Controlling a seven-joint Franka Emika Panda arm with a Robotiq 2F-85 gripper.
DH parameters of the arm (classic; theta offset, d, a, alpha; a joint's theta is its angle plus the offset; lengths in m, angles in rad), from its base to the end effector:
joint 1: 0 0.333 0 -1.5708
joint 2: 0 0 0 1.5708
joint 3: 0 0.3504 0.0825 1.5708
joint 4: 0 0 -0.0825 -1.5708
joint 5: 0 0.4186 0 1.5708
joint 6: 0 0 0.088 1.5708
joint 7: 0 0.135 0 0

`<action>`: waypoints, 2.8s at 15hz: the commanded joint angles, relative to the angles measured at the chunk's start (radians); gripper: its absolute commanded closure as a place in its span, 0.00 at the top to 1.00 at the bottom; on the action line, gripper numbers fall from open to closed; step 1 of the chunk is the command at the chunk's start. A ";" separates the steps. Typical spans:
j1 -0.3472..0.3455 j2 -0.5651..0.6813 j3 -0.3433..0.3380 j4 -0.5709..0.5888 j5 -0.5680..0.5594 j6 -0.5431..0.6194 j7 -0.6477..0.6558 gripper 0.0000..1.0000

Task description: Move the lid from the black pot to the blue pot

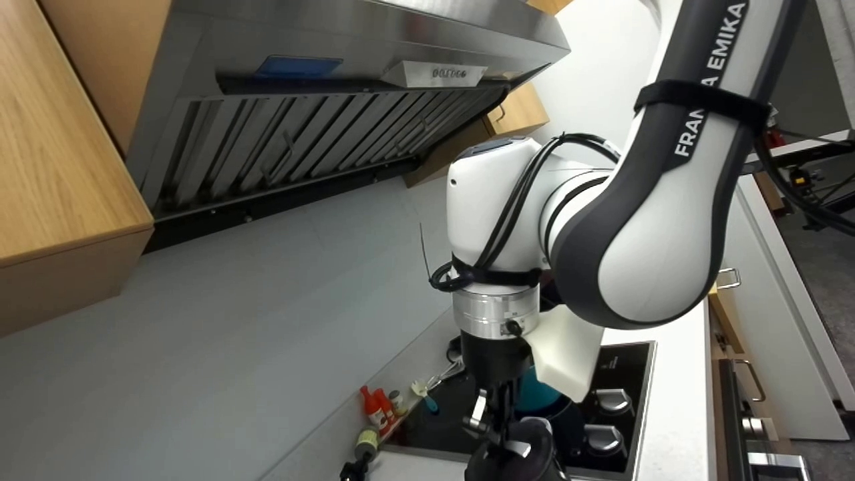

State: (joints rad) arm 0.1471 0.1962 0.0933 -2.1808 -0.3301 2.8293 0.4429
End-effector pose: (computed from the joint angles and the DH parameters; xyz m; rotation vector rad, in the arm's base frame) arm 0.6138 0.1634 0.3318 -3.0445 -0.1260 -0.7377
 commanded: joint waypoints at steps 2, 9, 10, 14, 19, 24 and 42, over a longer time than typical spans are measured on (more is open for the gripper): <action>0.006 0.007 -0.005 0.016 -0.002 0.004 0.029 0.03; 0.005 -0.049 0.002 -0.005 0.011 -0.019 0.024 0.03; 0.004 -0.057 0.000 -0.007 0.008 -0.018 0.027 0.03; -0.001 -0.086 -0.021 -0.016 -0.012 -0.011 0.044 0.03; -0.011 -0.110 -0.073 -0.016 -0.037 0.002 0.074 0.03; -0.018 -0.105 -0.138 -0.008 -0.059 0.026 0.114 0.03; -0.012 0.049 -0.275 0.077 -0.039 0.089 0.181 0.03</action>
State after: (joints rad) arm 0.1316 0.2016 -0.1708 -2.1523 -0.3638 2.8935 0.5917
